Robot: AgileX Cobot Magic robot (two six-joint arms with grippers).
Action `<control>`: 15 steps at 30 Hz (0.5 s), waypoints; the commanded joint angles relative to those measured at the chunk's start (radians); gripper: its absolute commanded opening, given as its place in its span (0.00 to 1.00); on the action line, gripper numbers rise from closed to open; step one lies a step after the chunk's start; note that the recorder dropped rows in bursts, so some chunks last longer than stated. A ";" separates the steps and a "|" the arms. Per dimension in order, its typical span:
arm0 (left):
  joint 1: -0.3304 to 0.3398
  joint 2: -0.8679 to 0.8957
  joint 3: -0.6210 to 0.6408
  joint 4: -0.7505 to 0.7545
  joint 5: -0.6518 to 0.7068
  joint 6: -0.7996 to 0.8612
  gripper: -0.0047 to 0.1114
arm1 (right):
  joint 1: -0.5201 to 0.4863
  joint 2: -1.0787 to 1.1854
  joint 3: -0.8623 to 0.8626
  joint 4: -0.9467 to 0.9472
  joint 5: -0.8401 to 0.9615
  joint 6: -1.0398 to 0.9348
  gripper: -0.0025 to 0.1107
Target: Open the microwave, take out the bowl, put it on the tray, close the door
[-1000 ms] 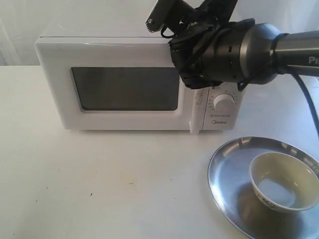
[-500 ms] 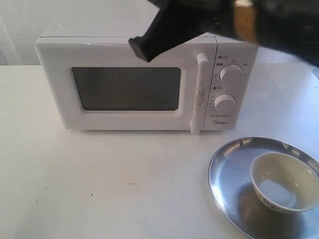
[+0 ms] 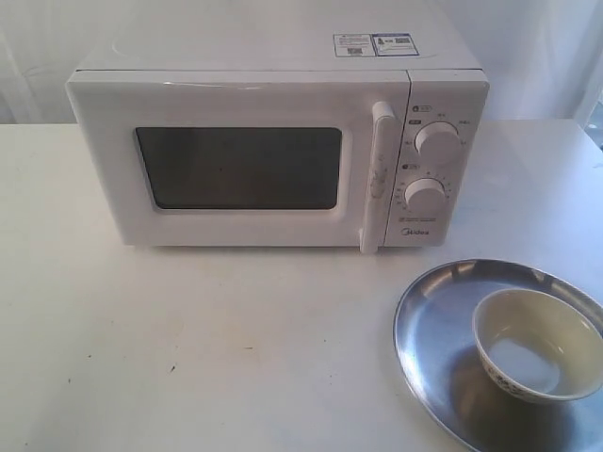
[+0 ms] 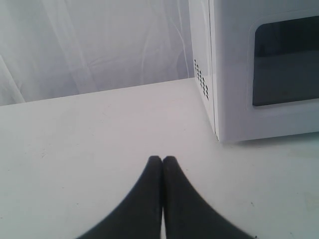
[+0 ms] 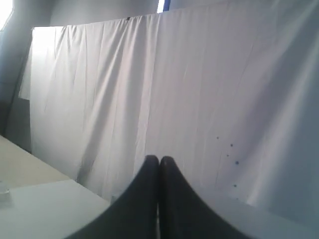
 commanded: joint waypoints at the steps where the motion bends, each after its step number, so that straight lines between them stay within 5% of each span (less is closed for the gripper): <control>1: -0.001 -0.002 -0.003 -0.008 -0.004 0.000 0.04 | 0.000 -0.083 0.123 0.113 -0.006 0.078 0.02; 10: -0.001 -0.002 -0.003 -0.008 -0.004 0.000 0.04 | 0.000 -0.107 0.172 0.122 -0.015 0.103 0.02; 15: -0.001 -0.002 -0.003 -0.008 -0.004 0.000 0.04 | 0.000 -0.103 0.174 0.116 0.167 0.067 0.02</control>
